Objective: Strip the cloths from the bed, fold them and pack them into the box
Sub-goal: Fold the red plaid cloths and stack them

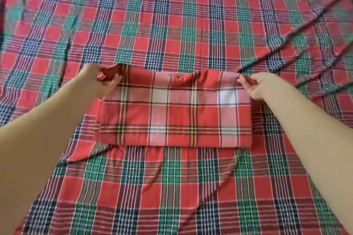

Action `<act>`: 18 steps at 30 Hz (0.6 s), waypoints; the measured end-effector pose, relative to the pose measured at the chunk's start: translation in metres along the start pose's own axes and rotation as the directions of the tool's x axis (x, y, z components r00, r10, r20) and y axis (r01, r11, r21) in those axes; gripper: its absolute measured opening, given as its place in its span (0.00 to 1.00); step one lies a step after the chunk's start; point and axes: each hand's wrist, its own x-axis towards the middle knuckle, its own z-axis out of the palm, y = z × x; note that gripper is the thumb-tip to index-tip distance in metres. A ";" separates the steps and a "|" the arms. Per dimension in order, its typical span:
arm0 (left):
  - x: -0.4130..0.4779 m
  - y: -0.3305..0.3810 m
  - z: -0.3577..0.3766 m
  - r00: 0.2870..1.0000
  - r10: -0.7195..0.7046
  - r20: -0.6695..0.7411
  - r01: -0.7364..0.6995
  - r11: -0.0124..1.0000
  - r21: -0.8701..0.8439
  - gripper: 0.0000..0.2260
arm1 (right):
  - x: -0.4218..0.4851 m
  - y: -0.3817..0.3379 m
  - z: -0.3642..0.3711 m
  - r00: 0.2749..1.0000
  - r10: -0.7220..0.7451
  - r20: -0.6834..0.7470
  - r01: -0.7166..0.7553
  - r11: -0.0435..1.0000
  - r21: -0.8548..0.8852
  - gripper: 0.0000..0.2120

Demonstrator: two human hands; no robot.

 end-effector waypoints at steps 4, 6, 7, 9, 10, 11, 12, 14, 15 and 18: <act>0.029 -0.009 0.007 1.000 0.018 -0.005 -0.019 0.998 -0.055 0.10 | 0.037 0.002 0.016 0.996 -0.017 -0.085 0.020 0.999 0.040 0.10; 0.044 -0.017 0.006 0.998 0.061 0.013 -0.061 0.997 -0.051 0.16 | 0.052 0.011 0.014 0.990 -0.081 -0.117 0.077 0.996 -0.038 0.12; 0.049 -0.022 0.008 0.994 0.106 -0.002 -0.106 0.994 0.007 0.17 | 0.061 0.016 0.010 0.975 -0.147 -0.164 0.128 0.985 -0.118 0.14; 0.054 -0.040 0.015 0.935 0.341 -0.098 -0.275 0.870 0.410 0.17 | 0.069 0.029 0.000 0.841 -0.458 -0.288 0.258 0.807 -0.531 0.16; 0.055 -0.052 0.018 0.835 0.545 -0.073 -0.340 0.616 0.711 0.20 | 0.067 0.037 -0.005 0.741 -0.624 -0.247 0.276 0.619 -0.735 0.17; 0.053 -0.066 0.020 0.705 0.705 0.077 -0.353 0.255 0.900 0.23 | 0.063 0.047 -0.011 0.674 -0.717 -0.179 0.277 0.470 -0.838 0.20; 0.049 -0.082 0.024 0.575 0.764 0.294 -0.363 -0.084 0.928 0.26 | 0.059 0.057 -0.016 0.651 -0.746 -0.141 0.277 0.406 -0.871 0.22; 0.037 -0.119 0.039 0.400 0.638 0.658 -0.471 -0.473 0.745 0.26 | 0.052 0.080 -0.027 0.675 -0.727 -0.123 0.253 0.385 -0.888 0.26; 0.033 -0.139 0.051 0.352 0.524 0.776 -0.525 -0.575 0.627 0.25 | 0.047 0.092 -0.033 0.707 -0.699 -0.105 0.233 0.371 -0.899 0.27; 0.041 -0.180 0.090 0.352 0.297 0.888 -0.562 -0.692 0.454 0.24 | 0.037 0.111 -0.048 0.791 -0.611 -0.030 0.263 0.383 -0.886 0.26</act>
